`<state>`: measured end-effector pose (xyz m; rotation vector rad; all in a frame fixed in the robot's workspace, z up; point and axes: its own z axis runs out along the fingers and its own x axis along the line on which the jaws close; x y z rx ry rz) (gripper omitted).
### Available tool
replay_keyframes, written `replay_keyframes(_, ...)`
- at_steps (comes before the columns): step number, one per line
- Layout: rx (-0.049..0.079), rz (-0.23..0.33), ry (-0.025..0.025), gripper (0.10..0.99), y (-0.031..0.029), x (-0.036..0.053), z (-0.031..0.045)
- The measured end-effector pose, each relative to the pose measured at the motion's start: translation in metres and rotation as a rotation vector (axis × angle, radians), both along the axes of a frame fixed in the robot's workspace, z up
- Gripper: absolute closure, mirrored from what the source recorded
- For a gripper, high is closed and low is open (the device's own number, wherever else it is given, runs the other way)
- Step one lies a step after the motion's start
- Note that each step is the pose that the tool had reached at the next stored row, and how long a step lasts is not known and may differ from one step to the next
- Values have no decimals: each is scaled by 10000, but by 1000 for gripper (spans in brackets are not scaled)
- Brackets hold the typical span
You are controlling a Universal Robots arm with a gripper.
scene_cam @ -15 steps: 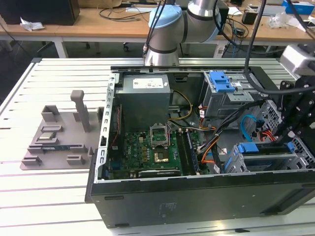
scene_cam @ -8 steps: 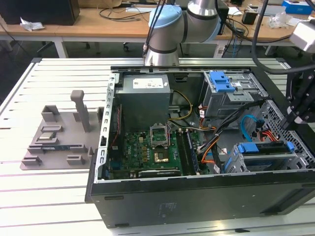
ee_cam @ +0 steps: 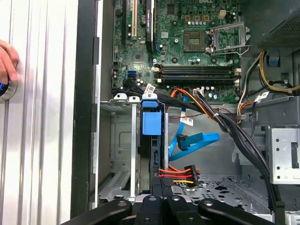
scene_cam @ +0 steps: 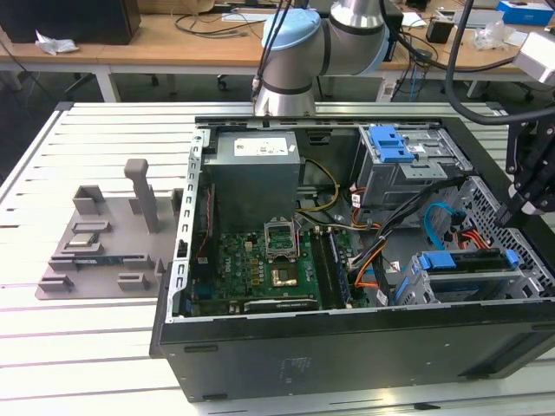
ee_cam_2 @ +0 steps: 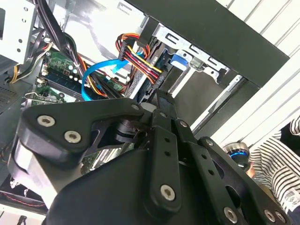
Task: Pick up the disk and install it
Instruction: 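Insert the second disk wire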
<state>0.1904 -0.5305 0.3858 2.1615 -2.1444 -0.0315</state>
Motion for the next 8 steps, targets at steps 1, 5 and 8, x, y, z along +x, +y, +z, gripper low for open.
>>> replay_keyframes(1,0,0,0,980,0,0,0)
replay_keyframes(5,0,-1,0,980,0,0,2)
replay_keyframes(8,0,0,0,980,0,0,2)
